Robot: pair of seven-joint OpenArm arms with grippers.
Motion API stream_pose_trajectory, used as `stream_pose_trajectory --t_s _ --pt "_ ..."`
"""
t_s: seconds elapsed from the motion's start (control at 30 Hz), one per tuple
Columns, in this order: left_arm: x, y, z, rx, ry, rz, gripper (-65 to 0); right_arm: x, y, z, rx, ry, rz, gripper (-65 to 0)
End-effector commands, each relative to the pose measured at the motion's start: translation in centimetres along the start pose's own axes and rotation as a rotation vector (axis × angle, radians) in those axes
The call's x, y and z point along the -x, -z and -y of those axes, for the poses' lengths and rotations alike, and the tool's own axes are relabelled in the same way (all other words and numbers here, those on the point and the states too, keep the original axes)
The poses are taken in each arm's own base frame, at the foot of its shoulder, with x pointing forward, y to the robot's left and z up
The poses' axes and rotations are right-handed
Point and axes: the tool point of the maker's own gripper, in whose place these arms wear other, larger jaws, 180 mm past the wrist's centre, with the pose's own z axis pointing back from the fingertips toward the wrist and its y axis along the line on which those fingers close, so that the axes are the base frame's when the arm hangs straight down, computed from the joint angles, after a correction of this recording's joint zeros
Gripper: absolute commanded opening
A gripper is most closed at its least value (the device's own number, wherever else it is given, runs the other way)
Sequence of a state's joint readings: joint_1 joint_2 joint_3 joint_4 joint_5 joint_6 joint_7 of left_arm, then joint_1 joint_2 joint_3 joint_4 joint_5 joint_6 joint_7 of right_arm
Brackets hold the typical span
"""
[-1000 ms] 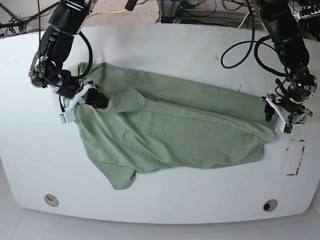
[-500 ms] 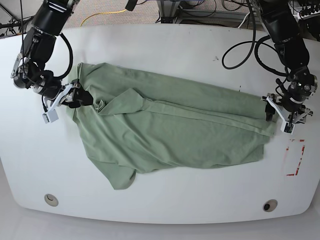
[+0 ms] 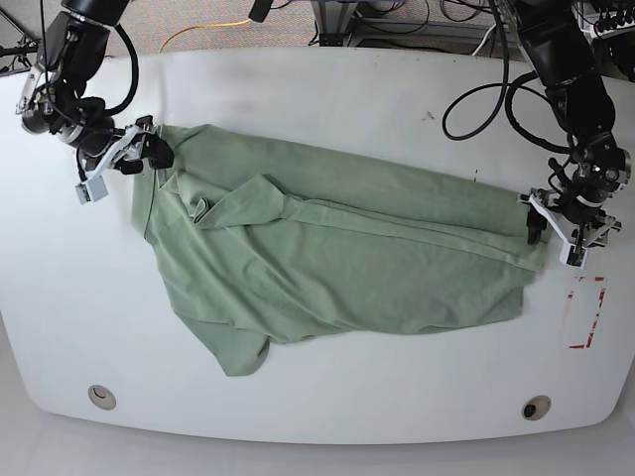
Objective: Fold the T-shirt properly
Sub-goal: 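Grasp the shirt edge with the right gripper and pull it outward, then hold the collar-side edge with both grippers and pull it taut, lifting slightly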
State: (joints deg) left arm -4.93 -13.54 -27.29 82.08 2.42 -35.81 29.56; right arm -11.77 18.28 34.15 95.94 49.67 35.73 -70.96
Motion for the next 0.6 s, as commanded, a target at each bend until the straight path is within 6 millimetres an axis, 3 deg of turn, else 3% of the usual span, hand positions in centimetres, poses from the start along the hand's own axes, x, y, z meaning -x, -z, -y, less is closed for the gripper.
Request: stream_pose_trajectory --t_s 0.0,0.2,0.4,0.5,0.57 --pt "-2.4 -0.7 -1.7 -0.027 -0.045 0.096 -24.7 -0.5 -0.6 0.7 0.039 -0.018 0.015 -24.1" --pt "-2.0 -0.1 -2.9 -0.037 -0.121 0.100 -24.6 1.4 0.6 0.7 0.084 -0.006 -0.039 -24.6" --pt "0.3 1.0 -4.3 -0.050 -0.238 0.061 -24.6 2.9 1.7 0.6 0.125 0.003 -0.084 -25.2" --pt "-0.1 1.6 -4.3 -0.044 -0.263 0.085 -24.6 2.7 2.1 0.3 0.128 0.006 -0.081 -30.8" --pt "-0.1 1.6 -4.4 -0.046 -0.266 0.101 -24.6 2.8 2.2 0.2 0.123 0.011 -0.080 -40.3"
